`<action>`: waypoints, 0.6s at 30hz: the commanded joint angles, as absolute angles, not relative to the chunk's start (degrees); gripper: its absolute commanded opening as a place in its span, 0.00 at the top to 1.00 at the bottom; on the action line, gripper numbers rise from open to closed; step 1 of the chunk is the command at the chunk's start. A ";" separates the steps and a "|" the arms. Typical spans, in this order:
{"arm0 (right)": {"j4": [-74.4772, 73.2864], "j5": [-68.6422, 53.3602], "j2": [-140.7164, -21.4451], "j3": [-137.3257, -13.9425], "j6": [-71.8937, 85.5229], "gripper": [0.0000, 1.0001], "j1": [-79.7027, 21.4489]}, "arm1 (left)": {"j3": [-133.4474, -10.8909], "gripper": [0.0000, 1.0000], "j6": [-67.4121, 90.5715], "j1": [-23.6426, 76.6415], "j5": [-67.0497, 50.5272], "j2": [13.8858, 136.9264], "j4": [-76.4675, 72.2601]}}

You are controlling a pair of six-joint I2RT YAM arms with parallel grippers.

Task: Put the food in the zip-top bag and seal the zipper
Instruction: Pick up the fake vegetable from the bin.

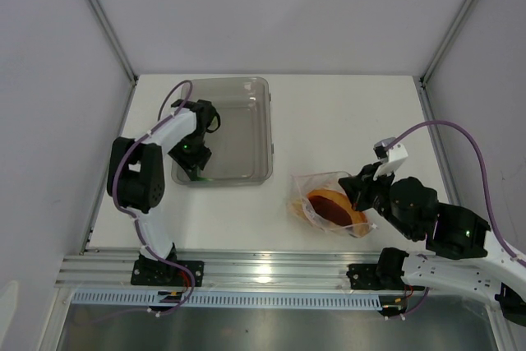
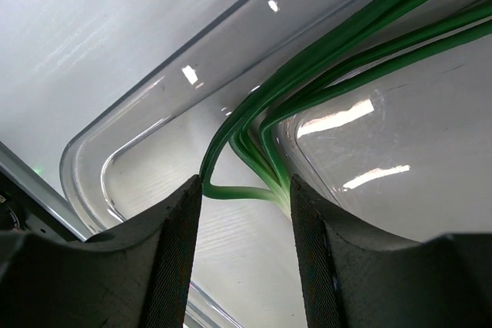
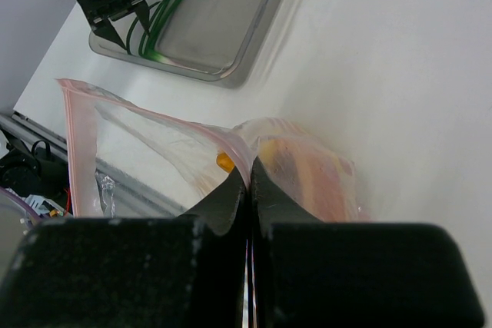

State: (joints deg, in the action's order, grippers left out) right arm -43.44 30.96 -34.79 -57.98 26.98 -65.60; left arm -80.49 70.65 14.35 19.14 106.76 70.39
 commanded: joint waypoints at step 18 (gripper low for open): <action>-40.08 31.81 -34.19 -58.27 27.86 1.00 -65.65 | -78.31 0.62 70.05 11.95 17.93 107.92 67.41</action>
